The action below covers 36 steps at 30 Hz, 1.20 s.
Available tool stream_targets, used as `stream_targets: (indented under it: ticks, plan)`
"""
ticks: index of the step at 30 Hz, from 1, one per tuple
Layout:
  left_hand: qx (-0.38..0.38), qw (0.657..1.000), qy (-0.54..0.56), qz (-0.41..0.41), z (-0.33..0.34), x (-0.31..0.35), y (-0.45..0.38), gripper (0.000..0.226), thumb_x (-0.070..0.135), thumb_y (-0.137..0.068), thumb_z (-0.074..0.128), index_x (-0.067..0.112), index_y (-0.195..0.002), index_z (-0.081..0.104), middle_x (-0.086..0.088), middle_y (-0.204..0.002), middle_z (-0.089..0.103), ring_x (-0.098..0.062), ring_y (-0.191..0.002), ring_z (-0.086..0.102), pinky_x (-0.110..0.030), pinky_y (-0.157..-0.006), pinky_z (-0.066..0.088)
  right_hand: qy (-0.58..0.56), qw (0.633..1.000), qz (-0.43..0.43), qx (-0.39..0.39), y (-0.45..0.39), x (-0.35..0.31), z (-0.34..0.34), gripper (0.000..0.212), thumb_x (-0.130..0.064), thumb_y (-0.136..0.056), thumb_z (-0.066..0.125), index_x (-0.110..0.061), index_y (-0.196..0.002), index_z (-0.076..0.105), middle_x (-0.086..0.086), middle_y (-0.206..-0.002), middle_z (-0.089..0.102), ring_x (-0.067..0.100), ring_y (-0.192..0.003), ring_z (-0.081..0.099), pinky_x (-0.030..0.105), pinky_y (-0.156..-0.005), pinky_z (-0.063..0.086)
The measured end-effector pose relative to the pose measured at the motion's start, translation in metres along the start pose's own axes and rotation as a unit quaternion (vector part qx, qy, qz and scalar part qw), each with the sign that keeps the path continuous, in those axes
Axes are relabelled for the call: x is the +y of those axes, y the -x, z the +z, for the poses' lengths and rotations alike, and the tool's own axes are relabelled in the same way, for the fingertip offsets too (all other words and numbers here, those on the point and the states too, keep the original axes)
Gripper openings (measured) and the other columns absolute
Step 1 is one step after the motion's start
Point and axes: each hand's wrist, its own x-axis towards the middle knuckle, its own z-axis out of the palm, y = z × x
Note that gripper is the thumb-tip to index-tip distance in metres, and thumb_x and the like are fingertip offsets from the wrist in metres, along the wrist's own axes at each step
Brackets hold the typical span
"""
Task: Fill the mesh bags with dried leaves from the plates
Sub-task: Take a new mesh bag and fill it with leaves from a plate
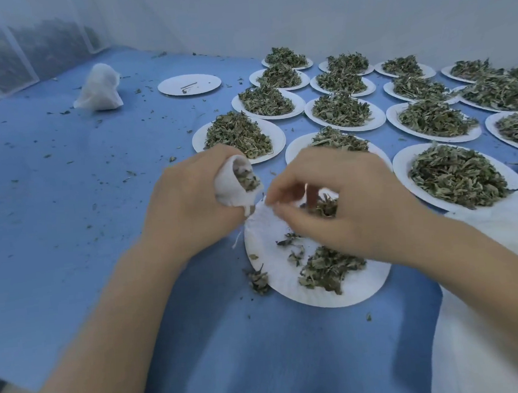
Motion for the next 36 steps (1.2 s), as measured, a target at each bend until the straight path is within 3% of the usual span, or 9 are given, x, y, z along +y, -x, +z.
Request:
stream_targets:
  ticks: [4, 7, 13, 19, 24, 27, 29, 33, 36]
  plan:
    - [0.011, 1.000, 0.018, 0.005, -0.001, -0.003, -0.002, 0.037, 0.032, -0.056, 0.071, 0.039, -0.090, 0.056, 0.017, -0.086, 0.063, -0.008, -0.084, 0.061, -0.028, -0.075, 0.048, 0.014, 0.977, -0.040, -0.210, 0.005, -0.009, 0.014, 0.026, -0.024, -0.082, 0.068, -0.020, -0.108, 0.070, -0.006, -0.108, 0.063, 0.005, -0.102, 0.050, 0.025, -0.089, 0.044]
    - [0.007, 1.000, 0.020, 0.023, 0.001, -0.004, -0.001, 0.032, 0.036, -0.059, 0.068, 0.033, -0.090, 0.059, 0.018, -0.086, 0.063, -0.004, -0.083, 0.059, -0.026, -0.074, 0.046, 0.048, 0.959, -0.075, -0.268, 0.005, -0.012, 0.023, 0.036, -0.026, -0.088, 0.058, -0.023, -0.124, 0.061, -0.008, -0.121, 0.056, 0.007, -0.109, 0.042, 0.028, -0.094, 0.039]
    - [0.014, 0.999, 0.004, 0.038, 0.002, -0.004, -0.001, 0.034, 0.031, -0.060, 0.072, 0.025, -0.092, 0.063, 0.012, -0.088, 0.067, -0.014, -0.083, 0.063, -0.036, -0.073, 0.050, 0.036, 0.958, -0.070, -0.276, 0.001, -0.017, 0.026, 0.023, -0.015, -0.089, 0.057, -0.018, -0.108, 0.071, -0.004, -0.109, 0.063, 0.008, -0.098, 0.051, 0.016, -0.083, 0.034]
    - [0.013, 0.999, 0.019, 0.027, 0.001, -0.002, 0.001, 0.036, 0.033, -0.060, 0.070, 0.028, -0.094, 0.063, 0.013, -0.089, 0.066, -0.011, -0.084, 0.062, -0.034, -0.074, 0.051, 0.038, 0.985, 0.037, -0.163, 0.001, 0.009, -0.014, 0.018, -0.024, -0.083, 0.068, -0.024, -0.100, 0.073, -0.011, -0.089, 0.065, -0.004, -0.065, 0.052, 0.012, -0.072, 0.043]
    - [-0.025, 0.998, 0.021, 0.045, 0.006, 0.004, 0.004, 0.042, 0.027, -0.058, 0.079, 0.033, -0.095, 0.060, 0.020, -0.087, 0.062, -0.001, -0.082, 0.055, -0.015, -0.069, 0.044, 0.164, 0.949, 0.136, -0.232, 0.006, 0.028, -0.028, 0.052, -0.057, -0.079, 0.054, -0.038, -0.128, 0.054, -0.009, -0.126, 0.051, 0.003, -0.100, 0.049, 0.018, -0.085, 0.038]
    - [-0.052, 0.996, 0.013, 0.071, 0.011, 0.010, 0.007, 0.050, 0.015, -0.055, 0.084, 0.026, -0.098, 0.062, 0.021, -0.087, 0.059, 0.001, -0.082, 0.052, -0.016, -0.067, 0.042, 0.194, 0.936, 0.162, -0.246, 0.005, 0.030, -0.027, 0.064, -0.068, -0.074, 0.044, -0.040, -0.131, 0.050, -0.007, -0.125, 0.051, 0.008, -0.104, 0.050, 0.023, -0.084, 0.039]
    - [-0.065, 0.995, 0.004, 0.081, 0.012, 0.014, 0.008, 0.051, 0.015, -0.055, 0.083, 0.026, -0.099, 0.061, 0.021, -0.087, 0.058, 0.001, -0.082, 0.050, -0.019, -0.064, 0.044, 0.196, 0.936, 0.153, -0.249, 0.004, 0.029, -0.022, 0.060, -0.067, -0.077, 0.044, -0.039, -0.129, 0.053, -0.005, -0.117, 0.055, 0.009, -0.095, 0.050, 0.026, -0.083, 0.042]
    - [-0.069, 0.995, 0.002, 0.075, 0.011, 0.014, 0.008, 0.050, 0.017, -0.057, 0.082, 0.026, -0.101, 0.061, 0.020, -0.091, 0.058, 0.002, -0.084, 0.050, -0.016, -0.067, 0.042, 0.217, 0.935, 0.134, -0.246, 0.000, 0.030, -0.012, 0.043, -0.054, -0.088, 0.051, -0.031, -0.123, 0.060, -0.005, -0.109, 0.062, 0.014, -0.101, 0.055, 0.032, -0.090, 0.045]
    - [-0.063, 0.996, 0.004, 0.070, 0.012, 0.013, 0.008, 0.050, 0.016, -0.058, 0.082, 0.025, -0.102, 0.061, 0.022, -0.091, 0.056, 0.002, -0.084, 0.049, -0.015, -0.070, 0.041, 0.218, 0.936, 0.121, -0.249, -0.002, 0.027, -0.009, 0.036, -0.047, -0.091, 0.051, -0.028, -0.120, 0.063, -0.005, -0.104, 0.067, 0.012, -0.095, 0.059, 0.028, -0.087, 0.046]
